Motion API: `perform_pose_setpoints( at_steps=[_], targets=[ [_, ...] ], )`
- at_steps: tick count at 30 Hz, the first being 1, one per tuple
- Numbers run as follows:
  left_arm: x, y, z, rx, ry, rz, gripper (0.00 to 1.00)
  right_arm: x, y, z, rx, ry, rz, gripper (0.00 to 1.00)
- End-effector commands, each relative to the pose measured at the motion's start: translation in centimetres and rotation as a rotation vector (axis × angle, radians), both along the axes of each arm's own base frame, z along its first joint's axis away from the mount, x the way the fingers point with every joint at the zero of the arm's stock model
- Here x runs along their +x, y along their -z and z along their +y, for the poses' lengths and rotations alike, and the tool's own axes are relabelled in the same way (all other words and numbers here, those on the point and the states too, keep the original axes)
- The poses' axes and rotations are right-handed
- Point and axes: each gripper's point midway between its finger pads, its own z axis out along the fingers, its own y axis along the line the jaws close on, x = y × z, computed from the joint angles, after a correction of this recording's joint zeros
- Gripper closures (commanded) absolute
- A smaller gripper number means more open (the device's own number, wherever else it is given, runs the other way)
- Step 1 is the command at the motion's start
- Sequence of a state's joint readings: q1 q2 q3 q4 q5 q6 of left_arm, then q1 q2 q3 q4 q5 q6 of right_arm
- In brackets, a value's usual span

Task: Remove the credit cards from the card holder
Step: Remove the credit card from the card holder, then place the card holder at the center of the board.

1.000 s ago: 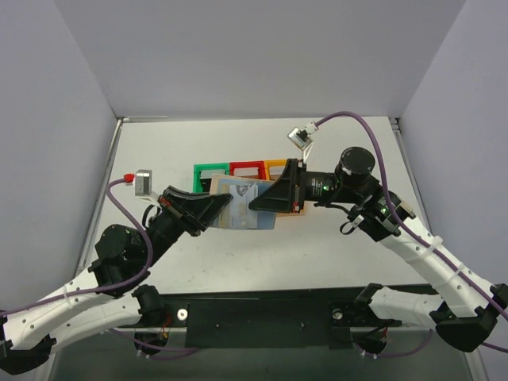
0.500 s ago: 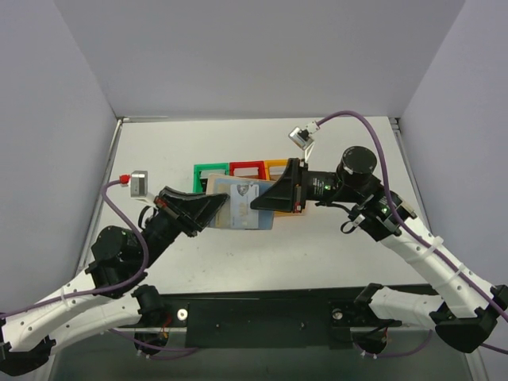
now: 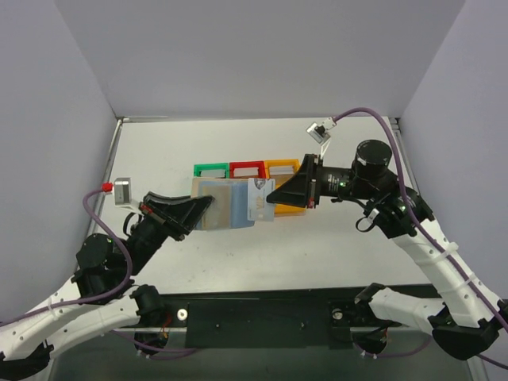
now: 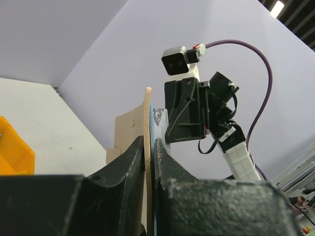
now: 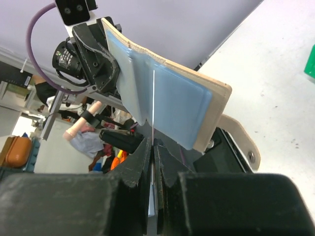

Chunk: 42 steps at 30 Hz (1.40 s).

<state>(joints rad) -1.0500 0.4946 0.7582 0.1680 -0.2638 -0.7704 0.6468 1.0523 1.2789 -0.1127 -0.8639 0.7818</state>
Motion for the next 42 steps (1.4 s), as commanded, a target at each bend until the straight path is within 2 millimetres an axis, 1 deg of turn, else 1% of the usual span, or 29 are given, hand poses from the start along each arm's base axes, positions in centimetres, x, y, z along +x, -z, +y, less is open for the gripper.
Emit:
perform_pose_setpoints(
  at_steps=[1, 2, 3, 4, 5, 7, 10, 14, 15, 16, 20, 23, 26, 27, 28, 29, 30, 31, 32, 33, 35, 36, 37, 38, 39, 40, 42],
  targets=[
    [-0.1, -1.4, 2.1, -0.008, -0.06, -0.025, 1.0, -0.5, -2.1, -1.2, -0.005, -0.008, -0.105, 1.0],
    [0.0, -1.3, 2.2, -0.004, -0.068, -0.021, 1.0, -0.5, -1.9, -1.3, -0.019, -0.008, -0.109, 1.0],
    [0.1, -1.1, 2.3, 0.005, -0.075, -0.016, 1.0, -0.6, -2.2, -1.4, -0.021, -0.008, -0.123, 1.0],
    [0.0, -1.1, 2.5, 0.006, -0.077, -0.014, 1.0, -0.5, -1.8, -1.5, -0.047, -0.007, -0.129, 1.0],
    [0.1, -0.9, 2.6, 0.016, -0.084, -0.013, 1.0, -0.6, -2.0, -1.7, -0.055, -0.003, -0.139, 1.0],
    [0.2, -0.7, 2.7, 0.031, -0.092, -0.004, 1.0, -0.3, -1.7, -2.1, -0.107, 0.017, -0.163, 1.0],
    [0.3, -0.5, 2.9, 0.048, -0.101, 0.004, 1.0, 0.3, -0.5, -3.2, -0.215, 0.059, -0.199, 1.0],
    [0.4, 0.0, 2.5, 0.069, -0.098, 0.015, 1.0, 1.2, 1.1, -4.5, -0.331, 0.106, -0.226, 1.0],
    [0.5, 0.2, 2.3, 0.075, -0.095, 0.015, 1.0, 1.2, 1.4, -4.7, -0.35, 0.101, -0.229, 1.0],
    [0.6, 1.1, 2.0, 0.107, -0.091, 0.035, 1.0, 1.5, 1.6, -4.7, -0.365, 0.108, -0.231, 1.0],
    [0.6, 1.9, 1.3, 0.123, -0.07, 0.051, 1.0, 1.8, 2.4, -5.2, -0.411, 0.121, -0.232, 1.0],
    [0.8, 3.1, 0.8, 0.142, -0.062, 0.078, 1.0, 1.9, 2.8, -5.5, -0.433, 0.126, -0.24, 1.0],
    [1.5, 6.2, -0.7, 0.182, -0.045, 0.174, 1.0, 2.3, 3.4, -5.7, -0.466, 0.14, -0.25, 1.0],
    [1.7, 8.1, -1.3, 0.204, -0.038, 0.213, 1.0, 2.4, 3.6, -5.8, -0.481, 0.147, -0.253, 1.0],
    [1.8, 8.7, -1.8, 0.169, -0.022, 0.253, 1.0, 2.3, 3.7, -5.7, -0.485, 0.142, -0.257, 1.0],
    [2.1, 11.4, -2.4, 0.195, -0.017, 0.288, 1.0, 2.4, 3.9, -5.7, -0.496, 0.144, -0.261, 1.0],
    [2.2, 11.1, -2.8, 0.126, -0.005, 0.305, 1.0, 2.1, 4.0, -5.6, -0.5, 0.135, -0.264, 1.0],
    [2.5, 13.9, -3.2, 0.148, -0.008, 0.346, 1.0, 2.2, 4.2, -5.6, -0.511, 0.141, -0.269, 1.0],
    [2.8, 13.9, -3.4, 0.102, -0.012, 0.354, 1.0, 2.1, 4.4, -5.4, -0.516, 0.134, -0.274, 1.0],
    [3.1, 15.7, -3.4, 0.117, -0.028, 0.381, 1.0, 2.1, 4.6, -5.5, -0.528, 0.139, -0.277, 1.0],
    [3.8, 17.4, -3.3, 0.119, -0.064, 0.403, 1.0, 1.8, 4.8, -5.5, -0.538, 0.131, -0.289, 1.0],
    [4.3, 17.8, -3.1, 0.117, -0.093, 0.408, 1.0, 1.7, 4.8, -5.5, -0.541, 0.129, -0.295, 1.0],
    [4.5, 18.8, -3.2, 0.135, -0.106, 0.416, 1.0, 1.7, 5.0, -5.5, -0.547, 0.129, -0.295, 1.0],
    [4.8, 18.7, -3.0, 0.122, -0.123, 0.405, 1.0, 1.7, 5.2, -5.5, -0.55, 0.128, -0.292, 1.0],
    [5.0, 19.5, -3.1, 0.136, -0.135, 0.412, 1.0, 1.6, 5.3, -5.5, -0.552, 0.124, -0.29, 1.0],
    [5.3, 19.7, -2.9, 0.137, -0.154, 0.414, 1.0, 1.4, 5.5, -5.5, -0.555, 0.12, -0.288, 1.0],
    [5.8, 21.3, -2.7, 0.158, -0.186, 0.422, 1.0, 1.3, 5.8, -5.4, -0.561, 0.112, -0.29, 1.0]
  ],
)
